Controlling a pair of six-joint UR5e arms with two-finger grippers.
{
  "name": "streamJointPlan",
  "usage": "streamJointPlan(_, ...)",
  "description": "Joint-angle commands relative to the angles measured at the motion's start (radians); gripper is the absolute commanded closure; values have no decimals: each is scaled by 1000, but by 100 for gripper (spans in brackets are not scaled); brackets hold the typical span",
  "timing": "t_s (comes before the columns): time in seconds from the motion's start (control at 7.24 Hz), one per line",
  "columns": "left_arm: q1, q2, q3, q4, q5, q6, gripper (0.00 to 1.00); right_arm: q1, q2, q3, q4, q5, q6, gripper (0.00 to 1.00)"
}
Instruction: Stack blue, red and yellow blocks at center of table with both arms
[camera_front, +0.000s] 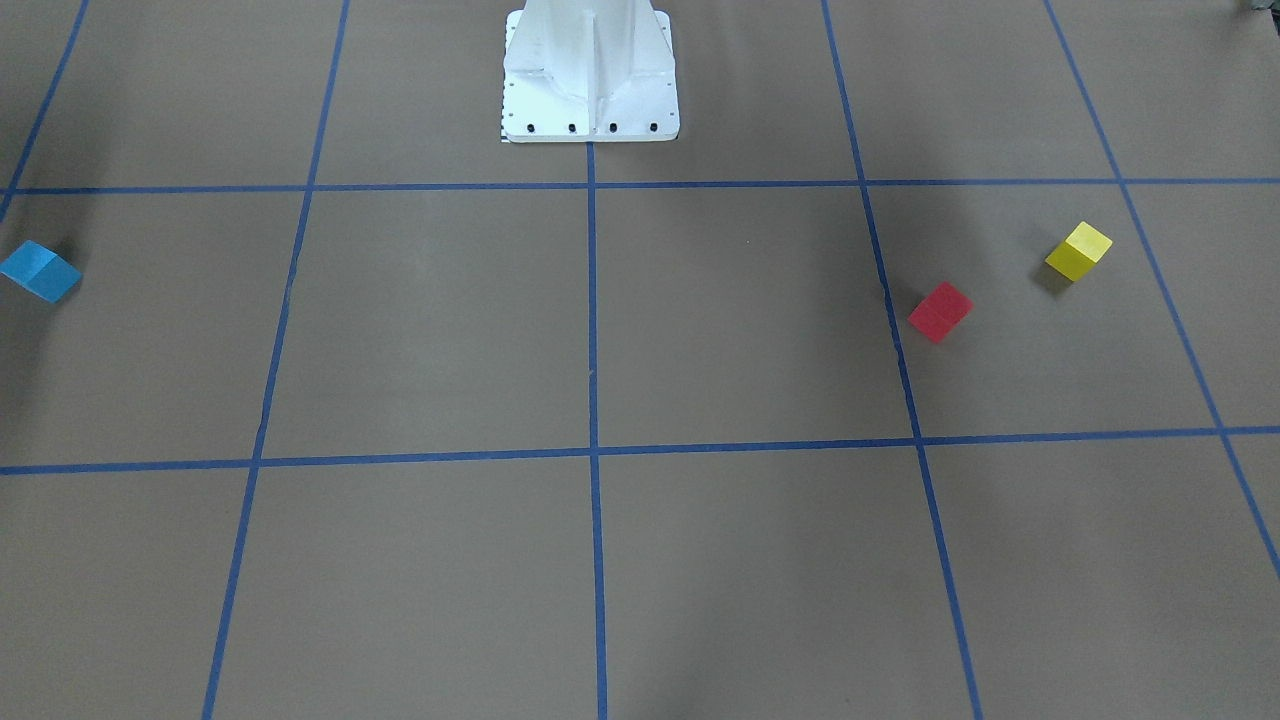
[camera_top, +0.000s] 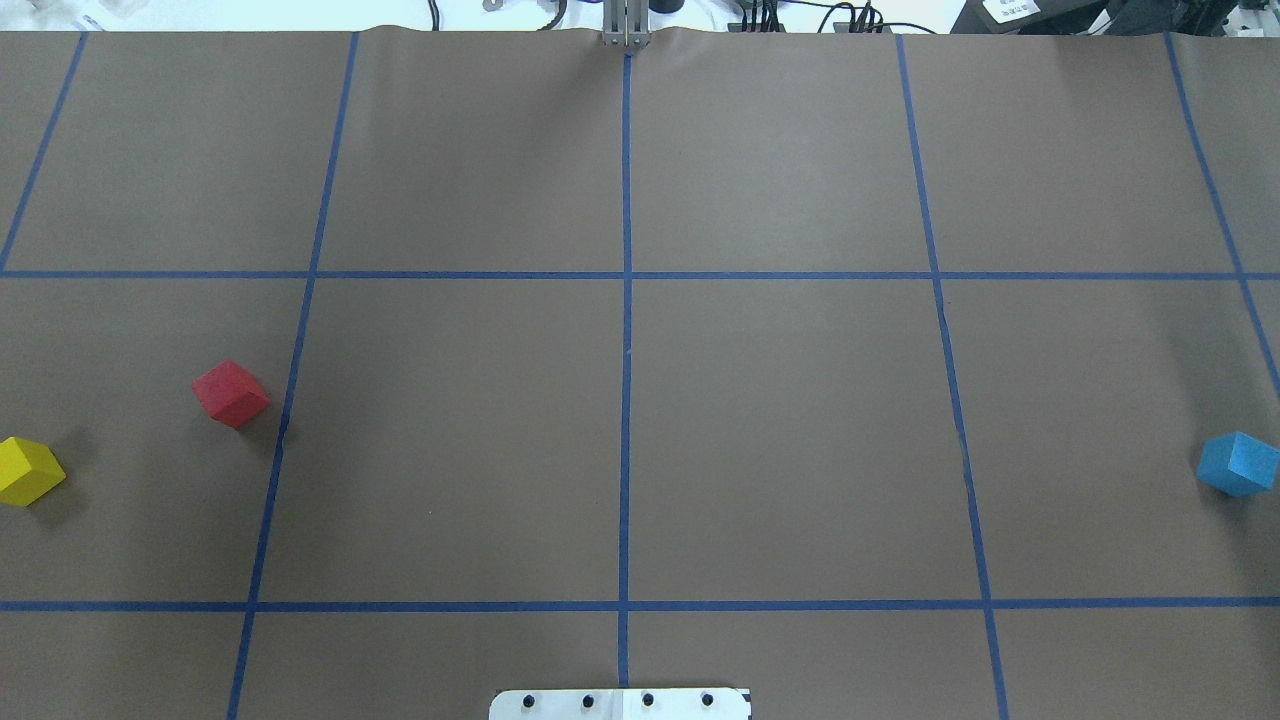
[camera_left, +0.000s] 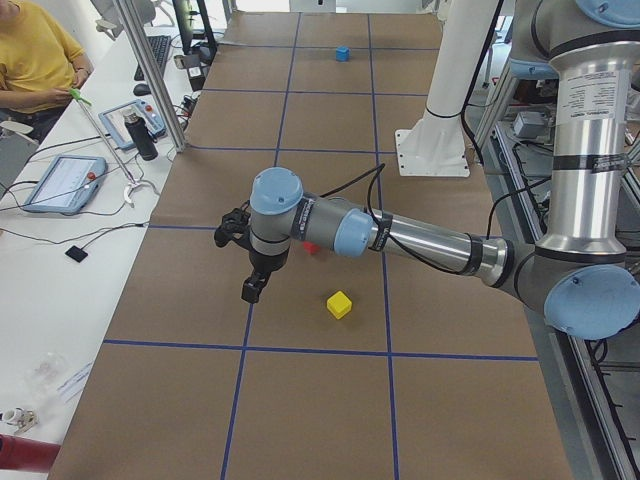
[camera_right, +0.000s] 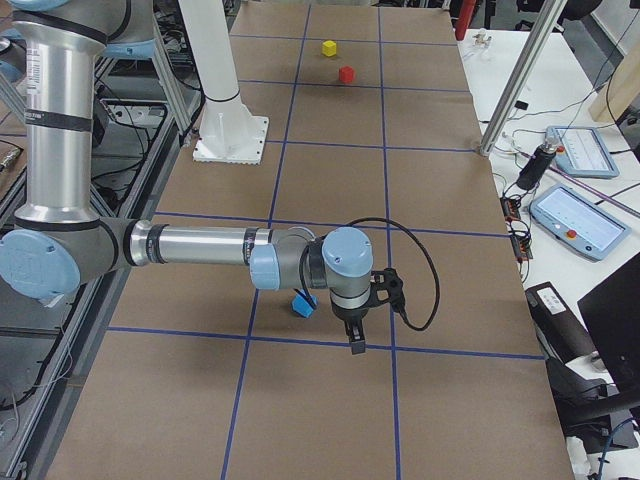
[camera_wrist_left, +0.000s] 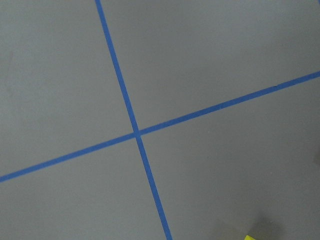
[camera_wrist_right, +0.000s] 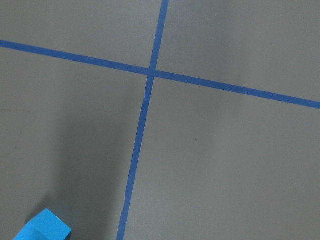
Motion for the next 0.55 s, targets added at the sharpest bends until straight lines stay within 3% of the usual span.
streamJointPlan(0.0,2,-71,34,-150,8,-41,0,-1,7,26,-2,17,16,0)
streamJointPlan(0.14,6,-85,42,-163,3,-82,0,-1,-19,41,29,72,0,0)
streamJointPlan(0.28,11,-85,39,-167,3,-96,0,-10,-55,40,138,83,75,0)
streamJointPlan(0.41,11,-85,38,-167,3,-93,0,-51,-103,49,249,118,241,0)
